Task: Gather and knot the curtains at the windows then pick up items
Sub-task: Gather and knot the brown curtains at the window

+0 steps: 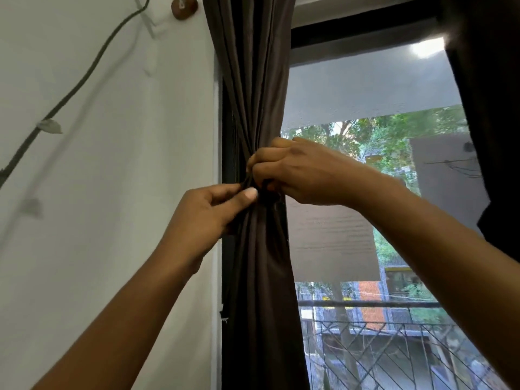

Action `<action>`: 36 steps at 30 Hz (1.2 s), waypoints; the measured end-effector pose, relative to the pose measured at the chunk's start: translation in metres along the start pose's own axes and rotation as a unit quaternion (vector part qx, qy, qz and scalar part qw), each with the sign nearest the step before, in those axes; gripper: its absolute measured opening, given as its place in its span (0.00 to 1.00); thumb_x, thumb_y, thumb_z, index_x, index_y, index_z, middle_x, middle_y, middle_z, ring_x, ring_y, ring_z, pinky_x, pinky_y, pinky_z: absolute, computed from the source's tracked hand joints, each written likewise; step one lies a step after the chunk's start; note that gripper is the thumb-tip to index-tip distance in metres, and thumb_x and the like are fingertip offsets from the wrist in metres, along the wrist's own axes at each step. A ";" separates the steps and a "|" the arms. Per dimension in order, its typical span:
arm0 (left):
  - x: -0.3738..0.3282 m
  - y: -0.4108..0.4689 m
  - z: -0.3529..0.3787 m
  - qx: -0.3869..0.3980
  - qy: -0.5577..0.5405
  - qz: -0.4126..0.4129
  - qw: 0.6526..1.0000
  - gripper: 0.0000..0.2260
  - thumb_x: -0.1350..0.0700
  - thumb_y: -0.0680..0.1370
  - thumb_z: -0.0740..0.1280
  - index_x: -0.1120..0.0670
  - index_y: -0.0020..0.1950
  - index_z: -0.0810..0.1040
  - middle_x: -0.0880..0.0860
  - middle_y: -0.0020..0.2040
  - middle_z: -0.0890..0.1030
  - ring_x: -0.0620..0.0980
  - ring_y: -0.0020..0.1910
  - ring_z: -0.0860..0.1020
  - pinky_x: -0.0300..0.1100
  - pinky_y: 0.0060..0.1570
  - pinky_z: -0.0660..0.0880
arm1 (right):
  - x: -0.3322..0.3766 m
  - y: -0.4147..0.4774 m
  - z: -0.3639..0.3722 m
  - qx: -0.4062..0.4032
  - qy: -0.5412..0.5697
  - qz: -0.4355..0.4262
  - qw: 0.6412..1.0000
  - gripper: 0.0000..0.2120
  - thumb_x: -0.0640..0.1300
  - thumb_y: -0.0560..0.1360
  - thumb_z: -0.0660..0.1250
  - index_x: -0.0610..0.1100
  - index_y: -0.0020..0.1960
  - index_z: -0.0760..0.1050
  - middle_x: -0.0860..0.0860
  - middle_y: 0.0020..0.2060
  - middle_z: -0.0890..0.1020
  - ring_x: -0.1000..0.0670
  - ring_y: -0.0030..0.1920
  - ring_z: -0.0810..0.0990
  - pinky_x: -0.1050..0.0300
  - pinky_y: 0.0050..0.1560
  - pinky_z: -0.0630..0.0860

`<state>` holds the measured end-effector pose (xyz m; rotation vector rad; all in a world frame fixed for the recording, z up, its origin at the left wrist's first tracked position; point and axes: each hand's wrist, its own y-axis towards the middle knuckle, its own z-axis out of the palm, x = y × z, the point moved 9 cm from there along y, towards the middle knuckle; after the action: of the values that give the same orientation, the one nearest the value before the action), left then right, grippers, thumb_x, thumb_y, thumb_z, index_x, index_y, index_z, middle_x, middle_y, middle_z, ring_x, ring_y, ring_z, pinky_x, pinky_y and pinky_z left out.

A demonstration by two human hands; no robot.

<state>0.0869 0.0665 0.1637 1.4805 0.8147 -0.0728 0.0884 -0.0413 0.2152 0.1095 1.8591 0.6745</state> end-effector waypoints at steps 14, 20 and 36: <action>0.065 -0.038 -0.019 0.062 0.122 -0.115 0.984 0.05 0.57 0.74 0.72 0.58 0.41 0.84 0.56 0.35 0.85 0.49 0.31 0.82 0.32 0.27 0.73 | -0.004 -0.021 0.015 -0.062 0.036 0.033 0.997 0.08 0.40 0.75 0.59 0.43 0.50 0.75 0.47 0.53 0.78 0.47 0.48 0.76 0.56 0.46 0.74; -0.011 -0.007 -0.054 -0.025 0.058 0.043 0.997 0.12 0.48 0.69 0.70 0.57 0.36 0.84 0.54 0.34 0.82 0.45 0.36 0.78 0.37 0.44 0.75 | 0.000 -0.016 0.018 -0.064 0.060 0.043 0.995 0.07 0.34 0.74 0.64 0.41 0.51 0.75 0.45 0.56 0.78 0.44 0.50 0.78 0.47 0.46 0.79; -0.048 0.033 0.048 0.090 0.276 0.190 0.938 0.17 0.48 0.73 0.73 0.41 0.61 0.78 0.41 0.56 0.82 0.38 0.54 0.79 0.39 0.57 0.77 | -0.004 -0.110 0.022 -0.368 0.212 0.362 0.830 0.04 0.37 0.75 0.66 0.44 0.47 0.75 0.49 0.40 0.80 0.48 0.35 0.81 0.47 0.32 0.77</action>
<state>0.0891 0.0074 0.2107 1.8423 0.9640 0.5982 0.1358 -0.1262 0.1586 0.1683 1.8036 2.0453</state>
